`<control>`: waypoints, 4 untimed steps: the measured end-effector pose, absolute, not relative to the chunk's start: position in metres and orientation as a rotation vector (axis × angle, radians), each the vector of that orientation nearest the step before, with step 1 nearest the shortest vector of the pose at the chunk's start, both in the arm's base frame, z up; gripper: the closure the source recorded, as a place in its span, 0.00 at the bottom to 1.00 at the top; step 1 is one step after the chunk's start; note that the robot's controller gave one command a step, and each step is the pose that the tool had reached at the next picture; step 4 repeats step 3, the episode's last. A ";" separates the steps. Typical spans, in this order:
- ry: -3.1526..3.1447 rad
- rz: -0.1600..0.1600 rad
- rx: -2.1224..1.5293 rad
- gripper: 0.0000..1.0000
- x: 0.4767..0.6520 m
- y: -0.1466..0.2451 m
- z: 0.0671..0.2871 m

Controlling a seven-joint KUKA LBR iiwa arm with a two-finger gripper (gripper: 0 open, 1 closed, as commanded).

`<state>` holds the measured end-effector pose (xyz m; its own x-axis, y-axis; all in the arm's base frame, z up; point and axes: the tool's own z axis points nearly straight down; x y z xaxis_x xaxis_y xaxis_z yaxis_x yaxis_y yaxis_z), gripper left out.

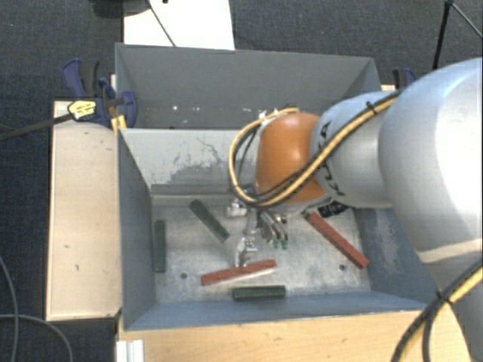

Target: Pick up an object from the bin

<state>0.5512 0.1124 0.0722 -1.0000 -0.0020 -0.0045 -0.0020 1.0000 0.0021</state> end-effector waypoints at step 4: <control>3.139 0.001 -0.054 1.00 0.557 0.174 0.219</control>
Offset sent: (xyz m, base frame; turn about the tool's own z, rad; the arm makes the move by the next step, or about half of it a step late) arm 0.0000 0.0000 0.0000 0.0000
